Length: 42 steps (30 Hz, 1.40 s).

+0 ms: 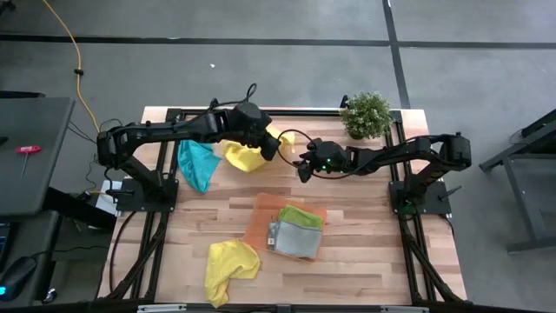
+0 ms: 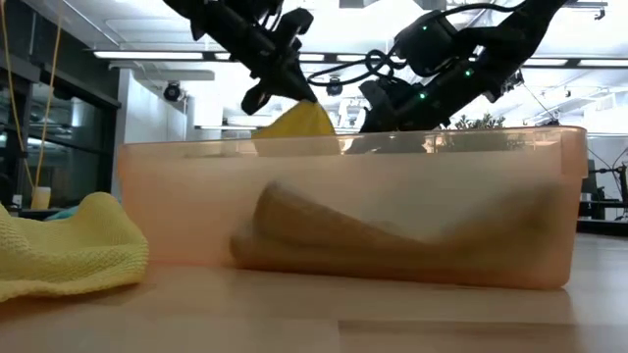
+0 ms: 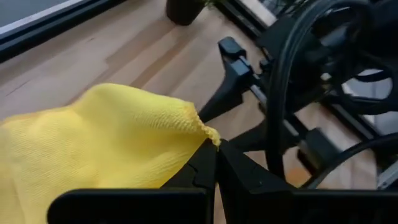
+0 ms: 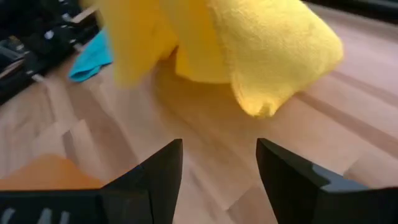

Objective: Fold microfiber towels
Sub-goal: Fold the top yellow towel

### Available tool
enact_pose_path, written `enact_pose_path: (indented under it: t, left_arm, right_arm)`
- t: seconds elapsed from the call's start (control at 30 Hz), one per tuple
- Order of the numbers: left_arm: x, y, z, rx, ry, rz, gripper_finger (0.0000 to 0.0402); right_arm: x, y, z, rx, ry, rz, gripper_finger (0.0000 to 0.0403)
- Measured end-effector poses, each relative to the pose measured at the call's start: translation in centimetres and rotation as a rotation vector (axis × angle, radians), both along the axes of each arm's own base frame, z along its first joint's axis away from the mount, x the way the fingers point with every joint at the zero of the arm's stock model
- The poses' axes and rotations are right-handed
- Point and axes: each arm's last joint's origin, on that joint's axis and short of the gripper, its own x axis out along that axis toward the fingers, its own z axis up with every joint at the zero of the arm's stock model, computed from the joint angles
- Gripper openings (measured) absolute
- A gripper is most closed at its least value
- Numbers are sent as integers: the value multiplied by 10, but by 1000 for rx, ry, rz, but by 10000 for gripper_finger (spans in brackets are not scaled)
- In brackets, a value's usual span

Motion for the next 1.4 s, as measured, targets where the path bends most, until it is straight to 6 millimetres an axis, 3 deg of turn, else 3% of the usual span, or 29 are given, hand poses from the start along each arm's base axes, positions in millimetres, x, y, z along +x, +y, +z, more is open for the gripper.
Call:
enact_pose_path:
  t: [0.27,0.43,0.63,1.0,1.4]
  left_arm:
    - [2,-2,2,-27,-36,-54,0]
    - [3,-3,3,-26,-47,-53,0]
    - [3,-2,3,-32,-53,-35,0]
    - [3,-2,3,-32,-52,-31,0]
    - [3,-2,3,-33,-51,-31,0]
  right_arm:
    - [0,-5,4,-240,57,-52,197]
    - [6,-6,3,-379,63,75,197]
    - [14,3,-10,-373,87,187,197]
    - [24,19,-6,-388,121,302,197]
    - [24,19,-6,-414,140,261,197]
